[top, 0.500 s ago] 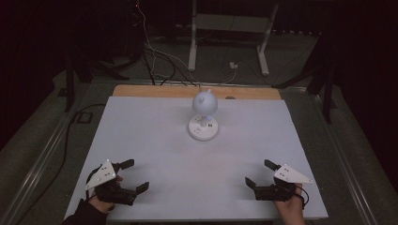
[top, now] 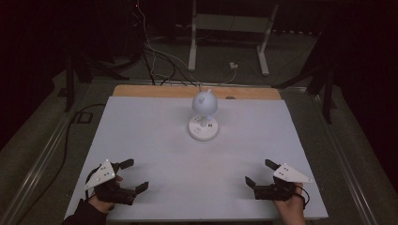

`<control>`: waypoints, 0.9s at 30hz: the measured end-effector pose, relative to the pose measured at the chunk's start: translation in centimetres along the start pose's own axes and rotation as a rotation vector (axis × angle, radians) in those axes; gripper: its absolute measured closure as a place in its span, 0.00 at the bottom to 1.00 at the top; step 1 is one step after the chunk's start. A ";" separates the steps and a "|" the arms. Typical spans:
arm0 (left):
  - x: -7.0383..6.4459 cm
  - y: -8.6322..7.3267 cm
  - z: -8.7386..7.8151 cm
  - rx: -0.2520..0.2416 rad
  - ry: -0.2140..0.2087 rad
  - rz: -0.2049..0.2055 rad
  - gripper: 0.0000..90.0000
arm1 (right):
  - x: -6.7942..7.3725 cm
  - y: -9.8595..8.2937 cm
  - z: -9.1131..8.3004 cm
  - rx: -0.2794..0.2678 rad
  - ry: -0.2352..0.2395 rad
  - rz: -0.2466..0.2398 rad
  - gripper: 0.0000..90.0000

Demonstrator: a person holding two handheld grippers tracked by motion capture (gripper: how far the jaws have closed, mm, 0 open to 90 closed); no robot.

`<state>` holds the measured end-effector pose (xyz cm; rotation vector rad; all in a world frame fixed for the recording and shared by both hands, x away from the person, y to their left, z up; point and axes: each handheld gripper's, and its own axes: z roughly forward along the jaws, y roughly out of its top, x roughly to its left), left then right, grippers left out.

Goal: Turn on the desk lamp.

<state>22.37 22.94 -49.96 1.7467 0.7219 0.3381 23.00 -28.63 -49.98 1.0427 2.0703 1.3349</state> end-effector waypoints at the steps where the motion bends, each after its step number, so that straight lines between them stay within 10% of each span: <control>1: 0.0 0.0 0.0 0.001 0.001 0.002 0.00 | 0.1 0.1 0.0 0.013 0.004 0.002 0.00; 27: 0.0 0.0 0.0 0.005 -0.003 0.006 0.00 | -0.3 4.1 0.2 0.007 0.061 0.053 0.00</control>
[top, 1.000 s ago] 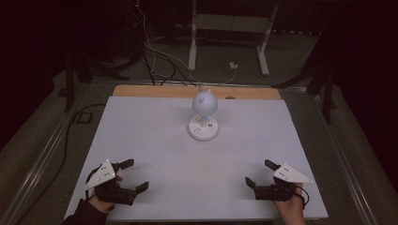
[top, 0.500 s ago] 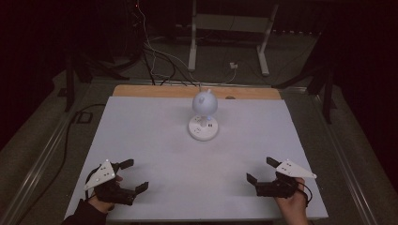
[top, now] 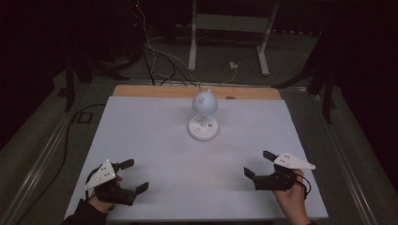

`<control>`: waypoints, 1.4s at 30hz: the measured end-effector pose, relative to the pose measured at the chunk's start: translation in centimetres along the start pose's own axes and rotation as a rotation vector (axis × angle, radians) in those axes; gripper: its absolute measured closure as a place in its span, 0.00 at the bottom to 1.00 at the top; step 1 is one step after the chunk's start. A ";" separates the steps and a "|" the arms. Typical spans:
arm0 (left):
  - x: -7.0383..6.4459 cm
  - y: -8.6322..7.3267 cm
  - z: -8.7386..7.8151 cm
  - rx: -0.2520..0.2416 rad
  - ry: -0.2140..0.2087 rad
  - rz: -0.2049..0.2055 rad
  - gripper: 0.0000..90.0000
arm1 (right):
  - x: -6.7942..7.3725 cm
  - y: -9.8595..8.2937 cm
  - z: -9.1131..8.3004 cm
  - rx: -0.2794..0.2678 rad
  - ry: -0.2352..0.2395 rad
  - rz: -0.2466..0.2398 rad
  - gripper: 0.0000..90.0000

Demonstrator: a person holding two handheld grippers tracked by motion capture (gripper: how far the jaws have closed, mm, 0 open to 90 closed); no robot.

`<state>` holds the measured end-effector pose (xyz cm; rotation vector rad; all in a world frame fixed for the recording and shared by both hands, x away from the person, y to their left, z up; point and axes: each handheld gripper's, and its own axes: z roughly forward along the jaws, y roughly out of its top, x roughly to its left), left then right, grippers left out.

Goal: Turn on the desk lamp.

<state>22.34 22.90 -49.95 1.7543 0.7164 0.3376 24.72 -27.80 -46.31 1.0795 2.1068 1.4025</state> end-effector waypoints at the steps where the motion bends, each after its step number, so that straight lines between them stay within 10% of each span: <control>1: 0.0 0.0 0.0 -0.002 0.000 -0.004 0.00 | 0.0 0.0 0.0 0.000 0.000 0.000 0.00; 42: 0.0 0.0 0.0 -0.002 -0.003 -0.007 0.00 | -0.1 4.0 4.5 -0.006 0.082 -0.007 0.00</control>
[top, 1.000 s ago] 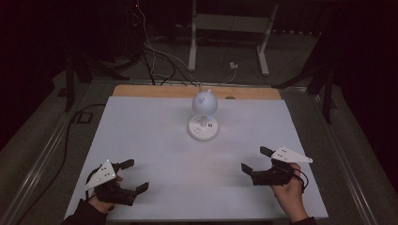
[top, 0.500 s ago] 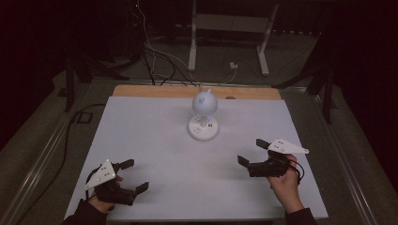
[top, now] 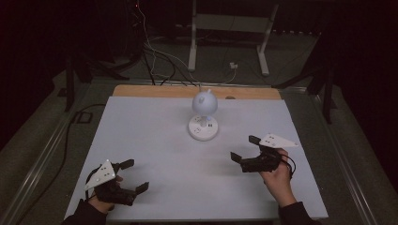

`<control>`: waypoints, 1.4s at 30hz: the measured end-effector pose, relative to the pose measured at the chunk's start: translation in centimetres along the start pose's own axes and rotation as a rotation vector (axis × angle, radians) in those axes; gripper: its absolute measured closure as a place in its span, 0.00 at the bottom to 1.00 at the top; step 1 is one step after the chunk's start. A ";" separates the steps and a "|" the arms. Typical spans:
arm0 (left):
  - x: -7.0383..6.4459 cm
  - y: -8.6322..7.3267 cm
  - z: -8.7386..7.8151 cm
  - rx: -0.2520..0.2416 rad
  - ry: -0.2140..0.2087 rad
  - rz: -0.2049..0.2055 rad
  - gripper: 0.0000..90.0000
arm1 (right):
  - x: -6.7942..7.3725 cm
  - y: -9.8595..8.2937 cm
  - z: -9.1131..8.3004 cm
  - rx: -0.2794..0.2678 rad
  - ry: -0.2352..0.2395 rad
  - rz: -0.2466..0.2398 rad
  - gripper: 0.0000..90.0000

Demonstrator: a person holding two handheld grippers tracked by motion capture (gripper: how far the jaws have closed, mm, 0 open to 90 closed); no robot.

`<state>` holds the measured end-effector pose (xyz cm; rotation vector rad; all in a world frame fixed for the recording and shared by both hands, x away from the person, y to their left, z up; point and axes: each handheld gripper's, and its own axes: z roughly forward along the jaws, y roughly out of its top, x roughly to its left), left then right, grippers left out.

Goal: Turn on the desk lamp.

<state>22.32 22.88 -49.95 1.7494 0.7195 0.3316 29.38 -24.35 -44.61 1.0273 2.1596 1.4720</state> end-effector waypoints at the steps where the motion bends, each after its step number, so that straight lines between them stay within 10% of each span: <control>1: 0.0 0.0 0.0 0.002 0.000 0.003 0.00 | 0.1 0.1 0.4 0.004 0.006 0.001 0.00; 42: 0.0 0.0 -0.1 -0.002 -0.006 0.006 0.00 | 0.0 1.2 7.4 0.030 0.054 -0.014 0.00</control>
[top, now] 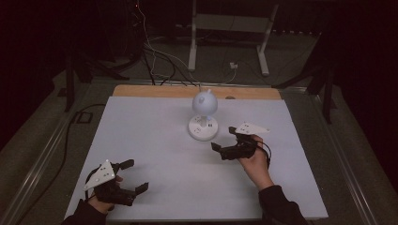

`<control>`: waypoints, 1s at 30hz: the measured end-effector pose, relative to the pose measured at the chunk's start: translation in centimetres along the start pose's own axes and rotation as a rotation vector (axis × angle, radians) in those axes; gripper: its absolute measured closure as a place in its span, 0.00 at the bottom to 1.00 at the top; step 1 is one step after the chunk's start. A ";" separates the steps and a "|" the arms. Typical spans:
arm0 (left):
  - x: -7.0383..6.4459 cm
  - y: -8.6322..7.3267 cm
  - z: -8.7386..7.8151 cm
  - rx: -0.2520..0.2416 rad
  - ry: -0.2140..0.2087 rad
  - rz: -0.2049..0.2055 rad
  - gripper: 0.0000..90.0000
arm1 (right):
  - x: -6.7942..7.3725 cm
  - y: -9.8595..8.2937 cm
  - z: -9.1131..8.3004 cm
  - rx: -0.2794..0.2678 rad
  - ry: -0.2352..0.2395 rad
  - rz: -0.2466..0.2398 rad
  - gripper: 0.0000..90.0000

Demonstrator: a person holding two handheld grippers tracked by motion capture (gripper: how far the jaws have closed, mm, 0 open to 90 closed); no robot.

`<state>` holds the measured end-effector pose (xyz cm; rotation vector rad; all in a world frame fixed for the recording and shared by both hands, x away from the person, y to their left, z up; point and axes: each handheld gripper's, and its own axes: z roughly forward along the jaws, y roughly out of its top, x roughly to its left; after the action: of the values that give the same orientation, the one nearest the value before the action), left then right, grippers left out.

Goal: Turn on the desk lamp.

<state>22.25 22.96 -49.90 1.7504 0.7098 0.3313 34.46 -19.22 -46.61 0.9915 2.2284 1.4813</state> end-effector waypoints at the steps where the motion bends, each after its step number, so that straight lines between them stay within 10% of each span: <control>1: 0.0 0.0 0.0 0.001 -0.001 0.001 0.00 | 0.0 0.0 0.1 0.001 -0.001 -0.002 0.00; 26: 0.0 0.0 0.0 0.000 -0.004 -0.001 0.00 | -1.5 0.3 3.5 -0.004 -0.047 0.094 0.01; 30: 0.0 0.0 0.0 0.001 0.000 -0.002 0.00 | -1.6 0.4 3.6 -0.007 -0.085 0.099 0.17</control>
<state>22.24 23.01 -49.89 1.7503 0.7116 0.3302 37.82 -17.73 -48.06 1.1557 2.1421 1.4569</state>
